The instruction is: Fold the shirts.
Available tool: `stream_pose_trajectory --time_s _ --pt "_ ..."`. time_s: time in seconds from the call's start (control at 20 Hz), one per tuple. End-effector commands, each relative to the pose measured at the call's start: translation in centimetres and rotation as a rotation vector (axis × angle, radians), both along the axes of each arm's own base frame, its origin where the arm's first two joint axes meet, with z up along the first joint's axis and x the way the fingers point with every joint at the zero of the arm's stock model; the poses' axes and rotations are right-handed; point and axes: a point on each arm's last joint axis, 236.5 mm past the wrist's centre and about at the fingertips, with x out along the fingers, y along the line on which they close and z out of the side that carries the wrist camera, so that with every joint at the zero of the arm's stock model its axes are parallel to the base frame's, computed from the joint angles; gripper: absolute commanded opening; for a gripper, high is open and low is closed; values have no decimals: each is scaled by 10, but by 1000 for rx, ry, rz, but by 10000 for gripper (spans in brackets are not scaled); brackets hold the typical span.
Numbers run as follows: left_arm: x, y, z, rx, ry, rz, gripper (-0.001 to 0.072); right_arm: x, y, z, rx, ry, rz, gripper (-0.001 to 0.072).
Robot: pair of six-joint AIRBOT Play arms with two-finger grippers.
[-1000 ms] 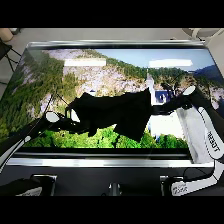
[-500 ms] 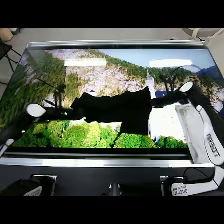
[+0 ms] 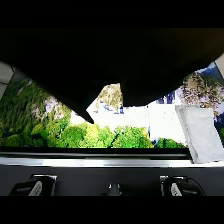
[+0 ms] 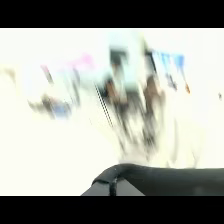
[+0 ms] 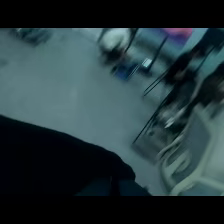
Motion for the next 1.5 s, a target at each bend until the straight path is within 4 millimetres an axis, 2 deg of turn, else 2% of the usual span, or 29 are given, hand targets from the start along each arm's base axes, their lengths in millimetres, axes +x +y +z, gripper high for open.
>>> stream_pose_trajectory --time_s 0.0,0.15,0.25,0.35,0.45,0.5,0.6,0.7,0.75,0.8,0.9,1.0,1.1,1.2,1.4,1.45 --pt "-64 4 44 2 -138 66 18 -106 0 67 -25 -273 -79 21" --pt "-64 5 44 9 -138 75 18 -95 -5 48 -31 -185 -99 21" --pt "-51 8 31 38 -86 89 18 -78 -7 33 -38 -114 -98 21" --pt "-28 8 3 55 34 70 18 -48 -17 6 -61 0 -120 21" --pt "8 8 -39 63 203 29 18 -4 -27 -37 -74 172 -128 21" --pt "30 10 -67 60 297 10 19 20 -32 -65 -78 275 -124 21" --pt "78 22 -127 23 462 -3 18 78 -44 -134 -85 496 -111 21" --pt "130 37 -211 -34 657 -7 19 143 -53 -213 -33 686 -87 21" --pt "150 42 -252 -60 751 -11 19 172 -52 -250 32 756 -66 21" --pt "168 45 -296 -84 849 -21 19 199 -46 -287 115 816 -38 21" --pt "198 45 -365 -117 989 -34 19 243 -27 -348 194 876 -7 21" --pt "222 48 -415 -152 1060 -22 19 276 -2 -394 227 890 6 22" --pt "238 52 -449 -190 1099 -5 20 297 16 -425 276 891 1 23" --pt "245 56 -475 -208 1134 11 20 305 25 -447 345 911 -13 23" --pt "242 42 -516 -239 1236 -24 21 292 36 -489 383 1054 -3 28" --pt "241 36 -518 -256 1247 -41 31 289 36 -489 376 1067 0 102"
